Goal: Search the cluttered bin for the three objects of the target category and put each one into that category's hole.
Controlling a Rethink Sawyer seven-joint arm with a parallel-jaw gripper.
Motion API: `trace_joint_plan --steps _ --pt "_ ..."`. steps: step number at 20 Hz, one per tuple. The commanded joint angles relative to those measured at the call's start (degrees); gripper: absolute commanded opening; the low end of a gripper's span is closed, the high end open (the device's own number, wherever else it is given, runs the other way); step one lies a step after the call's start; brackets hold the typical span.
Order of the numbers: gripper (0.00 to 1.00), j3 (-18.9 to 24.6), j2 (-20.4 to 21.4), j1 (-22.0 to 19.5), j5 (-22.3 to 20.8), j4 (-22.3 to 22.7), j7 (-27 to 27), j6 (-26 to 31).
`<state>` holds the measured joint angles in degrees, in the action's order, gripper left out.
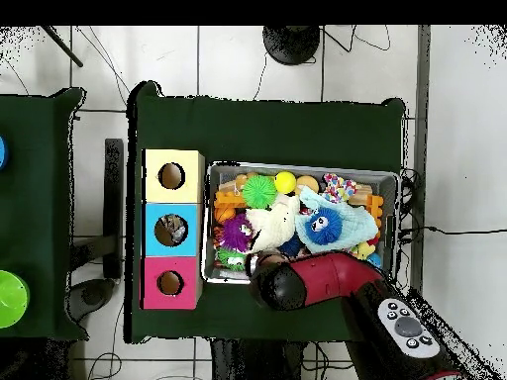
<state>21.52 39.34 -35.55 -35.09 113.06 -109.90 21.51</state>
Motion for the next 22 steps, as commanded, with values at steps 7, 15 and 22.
trace_joint_plan --steps 7,15,22 --pt "0.00 1.7 4.7 0.9 3.6 -0.1 0.5 7.0" --pt "0.00 1.7 12.1 2.2 7.3 1.8 1.5 13.3" --pt "0.00 0.7 18.7 4.3 10.3 4.2 0.6 17.8"
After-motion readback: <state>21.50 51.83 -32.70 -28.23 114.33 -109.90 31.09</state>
